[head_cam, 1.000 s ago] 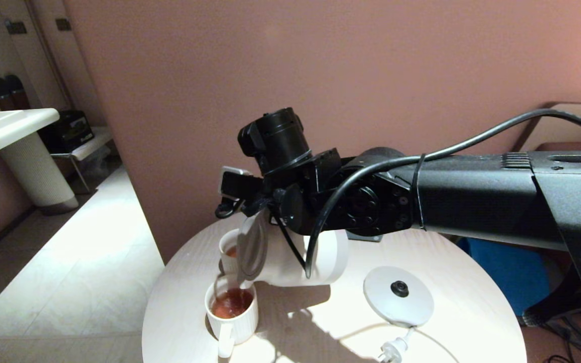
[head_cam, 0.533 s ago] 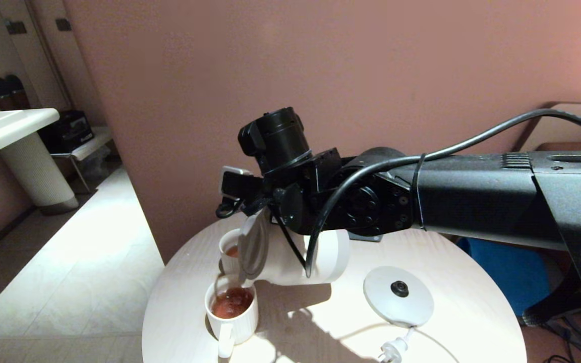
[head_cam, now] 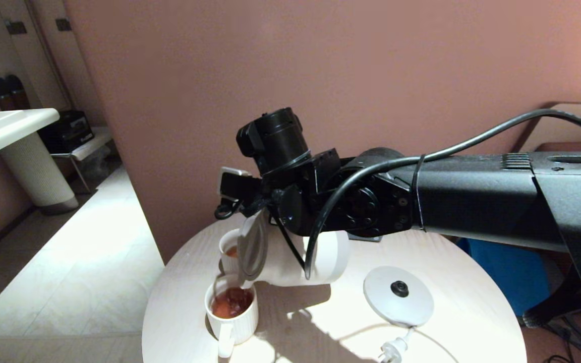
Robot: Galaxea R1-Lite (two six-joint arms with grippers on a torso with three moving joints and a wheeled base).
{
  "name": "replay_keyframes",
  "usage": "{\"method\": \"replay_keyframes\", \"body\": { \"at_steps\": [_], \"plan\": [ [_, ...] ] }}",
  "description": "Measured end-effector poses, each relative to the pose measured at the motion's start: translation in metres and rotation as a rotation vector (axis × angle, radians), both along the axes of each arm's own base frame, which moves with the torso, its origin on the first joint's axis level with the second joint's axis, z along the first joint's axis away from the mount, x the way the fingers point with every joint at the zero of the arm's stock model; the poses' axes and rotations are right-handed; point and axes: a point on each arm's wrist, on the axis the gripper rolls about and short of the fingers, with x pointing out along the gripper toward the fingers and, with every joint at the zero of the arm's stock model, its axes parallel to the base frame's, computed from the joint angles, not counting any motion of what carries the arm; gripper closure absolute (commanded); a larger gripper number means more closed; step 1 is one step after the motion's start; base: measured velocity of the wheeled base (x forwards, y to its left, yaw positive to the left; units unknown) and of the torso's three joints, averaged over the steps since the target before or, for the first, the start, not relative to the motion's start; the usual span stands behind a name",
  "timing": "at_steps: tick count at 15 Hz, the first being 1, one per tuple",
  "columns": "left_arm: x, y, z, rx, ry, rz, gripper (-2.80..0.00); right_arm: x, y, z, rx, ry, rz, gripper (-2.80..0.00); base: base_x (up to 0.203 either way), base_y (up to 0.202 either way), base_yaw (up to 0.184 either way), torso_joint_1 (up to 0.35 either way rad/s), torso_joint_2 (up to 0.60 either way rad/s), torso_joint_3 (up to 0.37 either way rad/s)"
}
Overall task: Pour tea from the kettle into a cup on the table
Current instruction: Pour water into another cup
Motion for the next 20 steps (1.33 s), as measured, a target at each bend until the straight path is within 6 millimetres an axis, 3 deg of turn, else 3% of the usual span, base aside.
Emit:
{"method": "replay_keyframes", "body": {
  "at_steps": [11, 20],
  "plan": [
    [0.0, 0.0, 0.0, 0.001, 0.0, 0.0, 0.0, 0.0002, 0.0, 0.0013, 0.012, -0.01, -0.011, 0.0, 0.0, 0.0, 0.0, 0.0, 0.0, 0.0],
    [0.0, 0.0, 0.0, 0.0, 0.0, 0.0, 0.0, 0.0043, 0.0032, -0.002, 0.227, -0.031, -0.087, 0.0, 0.0, 0.0, 0.0, 0.0, 0.0, 0.0]
  ]
}}
